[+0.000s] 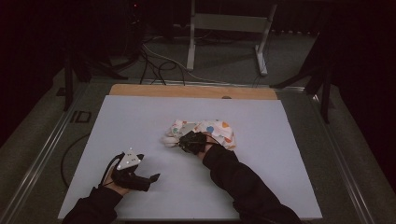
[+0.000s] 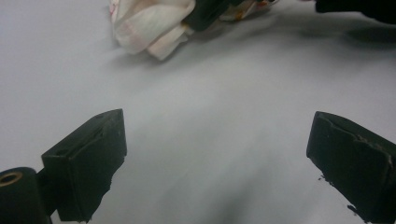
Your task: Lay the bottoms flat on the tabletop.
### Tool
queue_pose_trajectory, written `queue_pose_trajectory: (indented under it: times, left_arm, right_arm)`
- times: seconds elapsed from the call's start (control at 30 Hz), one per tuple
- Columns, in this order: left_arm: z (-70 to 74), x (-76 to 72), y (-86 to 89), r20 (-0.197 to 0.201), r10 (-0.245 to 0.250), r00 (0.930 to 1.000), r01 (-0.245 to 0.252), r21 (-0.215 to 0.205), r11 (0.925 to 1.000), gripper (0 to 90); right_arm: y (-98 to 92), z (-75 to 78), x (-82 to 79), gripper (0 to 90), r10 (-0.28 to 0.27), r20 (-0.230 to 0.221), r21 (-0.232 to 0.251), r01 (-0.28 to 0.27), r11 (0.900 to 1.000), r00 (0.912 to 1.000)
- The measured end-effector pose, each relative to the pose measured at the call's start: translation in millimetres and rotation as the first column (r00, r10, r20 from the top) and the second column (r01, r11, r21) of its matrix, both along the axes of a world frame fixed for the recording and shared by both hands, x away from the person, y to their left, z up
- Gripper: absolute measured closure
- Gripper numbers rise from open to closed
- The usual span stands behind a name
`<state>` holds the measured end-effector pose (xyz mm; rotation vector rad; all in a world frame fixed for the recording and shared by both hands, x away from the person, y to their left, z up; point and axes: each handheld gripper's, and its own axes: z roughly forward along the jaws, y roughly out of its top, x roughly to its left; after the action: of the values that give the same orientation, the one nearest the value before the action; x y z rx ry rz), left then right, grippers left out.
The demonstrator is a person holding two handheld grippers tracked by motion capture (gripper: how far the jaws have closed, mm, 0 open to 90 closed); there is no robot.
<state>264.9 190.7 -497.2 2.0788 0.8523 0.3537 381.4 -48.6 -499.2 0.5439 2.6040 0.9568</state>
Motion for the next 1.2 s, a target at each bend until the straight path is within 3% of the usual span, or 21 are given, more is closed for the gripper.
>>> queue_pose_trajectory:
  times: [0.1,0.23,0.4,0.47,0.5,0.53,0.6,0.63,0.67,0.7,0.73,0.83,1.0,1.03,1.13,1.2]
  left_arm:
    - [1.6,-0.5,0.9,0.006,0.003,1.0000,-0.003,-0.003,1.0000,5.8]
    - [6.0,-1.4,2.5,0.018,0.006,0.9998,-0.006,-0.014,0.9999,5.8]
    - [15.0,-2.8,5.4,0.048,0.007,0.9988,-0.006,-0.032,0.9995,5.8]
    - [18.2,-3.2,7.1,0.057,0.013,0.9983,-0.011,-0.040,0.9991,5.8]
    - [19.4,-3.2,8.1,0.060,0.015,0.9981,-0.013,-0.044,0.9990,5.8]
    - [20.3,-3.2,8.9,0.062,0.018,0.9979,-0.015,-0.047,0.9988,5.8]
    - [20.9,-3.3,9.5,0.060,0.019,0.9980,-0.016,-0.055,0.9983,5.8]
    - [20.8,-3.7,8.3,0.058,0.009,0.9983,-0.006,-0.053,0.9986,5.8]
    - [20.8,-3.7,8.3,0.058,0.009,0.9983,-0.006,-0.053,0.9986,5.8]
    - [20.7,-4.1,6.9,0.055,0.006,0.9985,-0.003,-0.054,0.9985,5.8]
    - [20.7,-4.6,5.5,0.054,0.004,0.9986,-0.001,-0.056,0.9984,5.8]
    - [20.8,-5.4,1.0,0.050,-0.013,0.9987,0.015,-0.055,0.9983,5.8]
    - [22.2,-7.8,-7.1,0.043,-0.040,0.9983,0.043,-0.061,0.9972,5.8]
    - [22.5,-8.5,-9.5,0.041,-0.049,0.9979,0.051,-0.058,0.9970,5.8]
    - [24.5,-11.9,-17.2,0.045,-0.075,0.9962,0.078,-0.061,0.9951,5.8]
    - [25.5,-14.2,-22.8,0.048,-0.091,0.9947,0.094,-0.063,0.9935,5.8]
  right_arm:
    - [-7.3,18.9,-9.8,86.0,0.021,0.020,0.035,-0.022,0.999,0.9996]
    - [-16.4,31.1,-17.1,85.9,0.050,0.028,0.049,-0.051,0.997,0.9984]
    - [-30.8,47.5,-34.6,85.0,0.104,0.025,0.069,-0.106,0.992,0.9942]
    - [-37.5,53.3,-43.1,80.5,0.124,0.010,0.092,-0.125,0.988,0.9922]
    - [-46.0,59.2,-50.2,62.5,0.156,-0.017,0.153,-0.152,0.977,0.9876]
    - [-46.0,59.2,-50.2,62.5,0.156,-0.017,0.153,-0.152,0.977,0.9876]
    - [-55.7,65.0,-55.2,46.8,0.153,-0.026,0.187,-0.146,0.971,0.9878]
    - [-67.3,70.5,-59.2,38.5,0.126,-0.022,0.216,-0.119,0.969,0.9917]
    - [-67.3,70.5,-59.2,38.5,0.126,-0.022,0.216,-0.119,0.969,0.9917]
    - [-74.4,72.5,-60.1,28.8,0.142,-0.021,0.229,-0.133,0.964,0.9897]
    - [-81.1,73.8,-61.8,25.1,0.148,-0.018,0.252,-0.139,0.958,0.9889]
    - [-101.7,74.8,-63.4,16.4,0.105,-0.036,0.305,-0.089,0.948,0.9938]
    - [-133.1,66.0,-66.8,15.7,0.032,-0.045,0.326,-0.015,0.945,0.9985]
    - [-144.6,61.4,-68.5,15.8,-0.007,-0.039,0.322,0.019,0.947,0.9992]
    - [-154.5,56.5,-70.2,16.4,-0.040,-0.044,0.326,0.052,0.944,0.9982]
    - [-162.4,51.1,-71.3,17.9,-0.073,-0.050,0.306,0.085,0.948,0.9961]
